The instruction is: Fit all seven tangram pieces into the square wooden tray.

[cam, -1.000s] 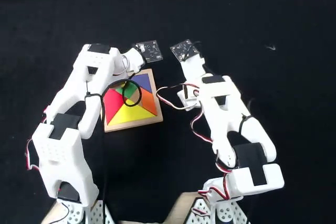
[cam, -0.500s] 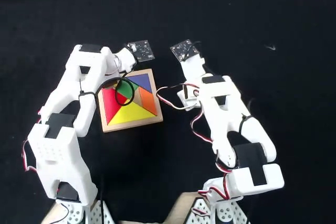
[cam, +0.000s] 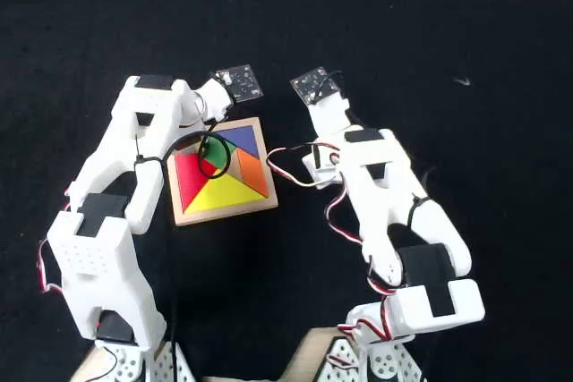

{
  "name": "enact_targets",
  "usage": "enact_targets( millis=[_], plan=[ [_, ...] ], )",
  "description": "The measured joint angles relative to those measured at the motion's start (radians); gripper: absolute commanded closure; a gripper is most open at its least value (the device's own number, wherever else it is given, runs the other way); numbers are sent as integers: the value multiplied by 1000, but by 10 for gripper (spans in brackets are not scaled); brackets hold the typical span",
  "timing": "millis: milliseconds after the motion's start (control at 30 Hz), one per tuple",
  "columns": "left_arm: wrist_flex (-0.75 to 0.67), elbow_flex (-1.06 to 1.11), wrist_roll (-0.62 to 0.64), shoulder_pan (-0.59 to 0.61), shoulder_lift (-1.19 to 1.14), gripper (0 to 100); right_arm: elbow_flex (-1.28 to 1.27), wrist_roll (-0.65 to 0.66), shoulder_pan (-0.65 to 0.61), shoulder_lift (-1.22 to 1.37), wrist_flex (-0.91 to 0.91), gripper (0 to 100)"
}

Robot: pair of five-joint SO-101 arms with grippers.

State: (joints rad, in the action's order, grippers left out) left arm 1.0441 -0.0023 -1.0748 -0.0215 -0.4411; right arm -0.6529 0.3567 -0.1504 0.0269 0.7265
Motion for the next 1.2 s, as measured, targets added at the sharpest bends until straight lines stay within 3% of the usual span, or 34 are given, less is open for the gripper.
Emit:
enact_targets(
  millis=[300, 467, 667, 800, 900, 967, 1067, 1200],
  plan=[
    [169, -28, 9, 0, 160, 867, 0, 0, 0, 0, 0, 987],
    [187, -20, 9, 6, 269, 867, 0, 0, 0, 0, 0, 987],
    [-3, 117, 28, 58, 235, 867, 0, 0, 0, 0, 0, 987],
    [-41, 124, 259, 124, 241, 867, 0, 0, 0, 0, 0, 987],
    [60, 124, 488, 170, 305, 925, 0, 0, 0, 0, 0, 987],
    [164, 130, 608, 183, 399, 977, 0, 0, 0, 0, 0, 987],
    [262, 209, 750, 183, 580, 954, 0, 0, -28, 0, 2, 987],
    [215, 397, 930, 187, 792, 972, 0, 0, -118, 0, 34, 987]
  ],
)
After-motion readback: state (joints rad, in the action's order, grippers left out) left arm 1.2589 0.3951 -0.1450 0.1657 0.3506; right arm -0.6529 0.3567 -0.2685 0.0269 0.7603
